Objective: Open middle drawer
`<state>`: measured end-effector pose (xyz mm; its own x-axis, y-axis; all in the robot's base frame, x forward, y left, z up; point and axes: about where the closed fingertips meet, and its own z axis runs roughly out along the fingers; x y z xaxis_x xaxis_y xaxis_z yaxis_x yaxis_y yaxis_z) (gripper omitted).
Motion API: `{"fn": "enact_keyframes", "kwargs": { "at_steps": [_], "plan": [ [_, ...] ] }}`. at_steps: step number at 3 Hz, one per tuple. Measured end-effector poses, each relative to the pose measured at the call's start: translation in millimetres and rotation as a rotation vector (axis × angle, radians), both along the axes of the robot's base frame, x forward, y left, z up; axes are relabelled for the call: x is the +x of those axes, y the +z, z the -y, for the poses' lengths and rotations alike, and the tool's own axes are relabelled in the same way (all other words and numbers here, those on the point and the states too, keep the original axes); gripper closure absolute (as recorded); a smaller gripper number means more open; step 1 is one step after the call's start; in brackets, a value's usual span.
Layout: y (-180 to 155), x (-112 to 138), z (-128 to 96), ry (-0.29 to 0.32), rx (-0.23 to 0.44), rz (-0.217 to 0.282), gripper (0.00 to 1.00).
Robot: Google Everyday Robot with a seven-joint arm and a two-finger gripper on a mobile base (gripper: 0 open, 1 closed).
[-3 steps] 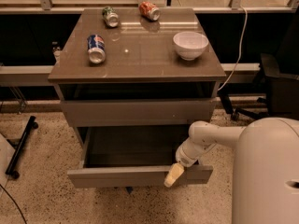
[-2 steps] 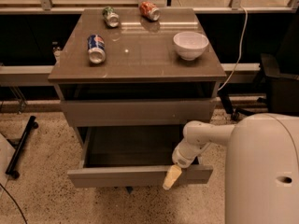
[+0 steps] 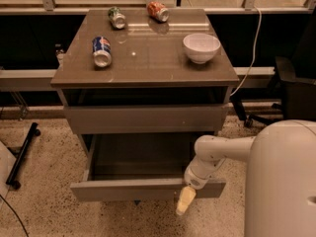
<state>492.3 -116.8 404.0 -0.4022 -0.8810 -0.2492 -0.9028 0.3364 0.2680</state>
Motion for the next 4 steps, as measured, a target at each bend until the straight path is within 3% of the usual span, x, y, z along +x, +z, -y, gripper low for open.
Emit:
{"fn": "enact_keyframes", "kwargs": {
  "at_steps": [1, 2, 3, 4],
  "plan": [
    [12, -32, 5, -0.021, 0.045, 0.008, 0.15],
    [22, -62, 19, -0.078, 0.116, 0.039, 0.38],
    [22, -62, 19, -0.078, 0.116, 0.039, 0.43],
    [21, -63, 17, -0.076, 0.116, 0.036, 0.20]
  ]
}}
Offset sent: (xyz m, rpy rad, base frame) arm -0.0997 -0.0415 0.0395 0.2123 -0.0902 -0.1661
